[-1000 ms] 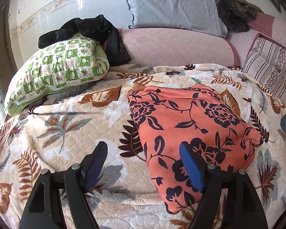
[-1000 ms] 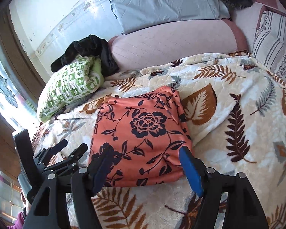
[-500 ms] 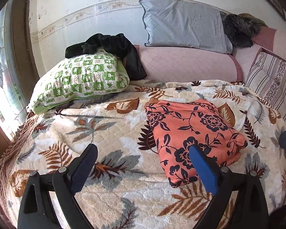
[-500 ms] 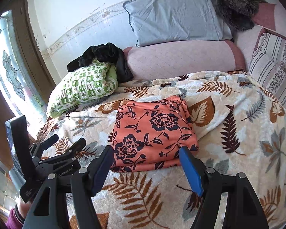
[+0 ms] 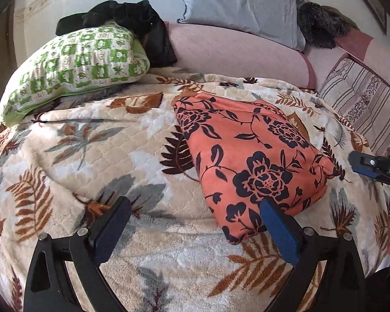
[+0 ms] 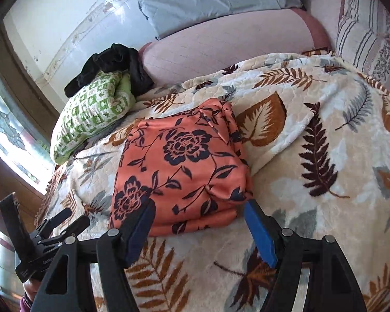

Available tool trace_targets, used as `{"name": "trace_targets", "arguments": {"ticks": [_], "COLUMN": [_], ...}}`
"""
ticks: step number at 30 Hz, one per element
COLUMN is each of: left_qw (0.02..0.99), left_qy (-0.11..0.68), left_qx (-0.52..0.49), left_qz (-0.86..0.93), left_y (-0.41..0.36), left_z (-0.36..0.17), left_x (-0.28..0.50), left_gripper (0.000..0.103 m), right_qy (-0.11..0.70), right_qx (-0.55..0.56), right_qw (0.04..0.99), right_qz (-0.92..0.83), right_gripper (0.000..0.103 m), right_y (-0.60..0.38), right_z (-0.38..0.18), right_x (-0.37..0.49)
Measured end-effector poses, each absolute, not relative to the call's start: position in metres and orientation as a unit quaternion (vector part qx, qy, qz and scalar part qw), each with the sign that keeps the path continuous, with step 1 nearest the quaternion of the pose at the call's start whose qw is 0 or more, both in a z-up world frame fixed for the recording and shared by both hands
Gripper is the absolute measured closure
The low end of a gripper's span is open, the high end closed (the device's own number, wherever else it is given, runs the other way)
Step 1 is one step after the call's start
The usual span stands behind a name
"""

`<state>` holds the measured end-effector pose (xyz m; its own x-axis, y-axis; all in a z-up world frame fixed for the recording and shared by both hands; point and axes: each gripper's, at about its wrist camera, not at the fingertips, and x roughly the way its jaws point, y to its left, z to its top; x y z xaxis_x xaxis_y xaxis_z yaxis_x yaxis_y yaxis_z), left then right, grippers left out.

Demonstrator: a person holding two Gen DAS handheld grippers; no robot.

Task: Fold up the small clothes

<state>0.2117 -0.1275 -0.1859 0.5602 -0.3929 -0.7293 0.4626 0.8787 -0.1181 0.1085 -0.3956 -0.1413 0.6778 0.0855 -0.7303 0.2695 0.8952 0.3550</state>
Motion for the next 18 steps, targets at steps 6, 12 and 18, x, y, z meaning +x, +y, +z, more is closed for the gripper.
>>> {"name": "trace_targets", "arguments": {"ticks": [6, 12, 18], "left_qw": [0.845, 0.802, 0.781], "left_qy": [0.437, 0.486, 0.496], "left_qx": [0.004, -0.034, -0.073], "left_qz": [-0.308, -0.344, -0.372], "left_y": [-0.142, -0.164, -0.174], "left_z": [-0.203, -0.228, -0.233], "left_x": [0.247, 0.274, 0.283], "left_gripper": [0.004, 0.004, 0.004], "right_qy": [0.392, 0.433, 0.437], "right_qx": [0.312, 0.394, 0.435], "right_qw": [0.865, 0.810, 0.781], "right_qz": [-0.023, 0.032, 0.099], "right_gripper": [0.028, 0.028, 0.028], "right_y": [-0.452, -0.474, -0.457], "right_z": [-0.180, -0.232, -0.246], "right_x": [0.166, 0.196, 0.205]}}
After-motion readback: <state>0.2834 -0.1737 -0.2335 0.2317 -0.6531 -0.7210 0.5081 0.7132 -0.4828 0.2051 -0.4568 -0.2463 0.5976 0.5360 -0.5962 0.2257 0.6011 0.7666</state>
